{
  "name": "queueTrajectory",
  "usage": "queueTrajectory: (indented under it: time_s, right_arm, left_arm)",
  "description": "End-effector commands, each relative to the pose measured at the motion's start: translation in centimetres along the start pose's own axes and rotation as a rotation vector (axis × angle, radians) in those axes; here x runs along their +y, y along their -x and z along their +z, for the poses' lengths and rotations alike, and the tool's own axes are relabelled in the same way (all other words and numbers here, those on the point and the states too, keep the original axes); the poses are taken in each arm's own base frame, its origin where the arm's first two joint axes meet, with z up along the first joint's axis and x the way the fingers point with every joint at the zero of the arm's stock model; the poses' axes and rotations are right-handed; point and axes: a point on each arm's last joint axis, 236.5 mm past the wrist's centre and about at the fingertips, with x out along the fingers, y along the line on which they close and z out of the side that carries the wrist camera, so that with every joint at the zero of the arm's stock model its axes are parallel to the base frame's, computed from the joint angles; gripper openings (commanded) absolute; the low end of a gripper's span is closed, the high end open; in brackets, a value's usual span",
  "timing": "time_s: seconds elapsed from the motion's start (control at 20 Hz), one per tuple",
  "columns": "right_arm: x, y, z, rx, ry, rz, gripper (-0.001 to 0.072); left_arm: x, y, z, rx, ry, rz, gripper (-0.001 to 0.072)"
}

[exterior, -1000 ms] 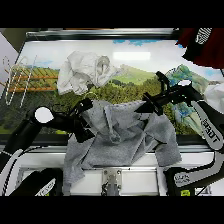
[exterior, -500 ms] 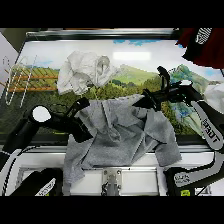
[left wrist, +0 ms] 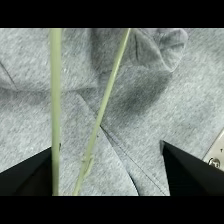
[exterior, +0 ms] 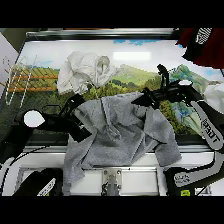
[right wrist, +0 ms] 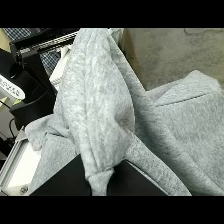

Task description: Fold the clothes and pants, and hang the long-sleeved shirts on hangers.

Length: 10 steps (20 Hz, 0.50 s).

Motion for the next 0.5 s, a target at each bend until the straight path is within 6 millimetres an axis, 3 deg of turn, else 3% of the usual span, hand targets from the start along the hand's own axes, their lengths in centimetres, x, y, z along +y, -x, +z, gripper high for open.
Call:
queueTrajectory:
  time_s: [0.0,0.2,0.45]
  right_arm:
    - [0.0,0.0,0.1,-0.002,-0.003,0.000,0.0009]
    - [0.0,0.0,0.1,-0.002,-0.010,0.000,0.0009]
    - [0.3,0.1,1.3,-0.034,0.011,-0.004,0.0009]
  left_arm:
    - [0.6,0.2,0.1,-0.008,0.031,0.027,0.0687]
    - [3.2,1.8,1.4,-0.081,0.172,0.089,0.0687]
    - [7.9,8.2,4.7,-0.244,0.319,0.220,0.0686]
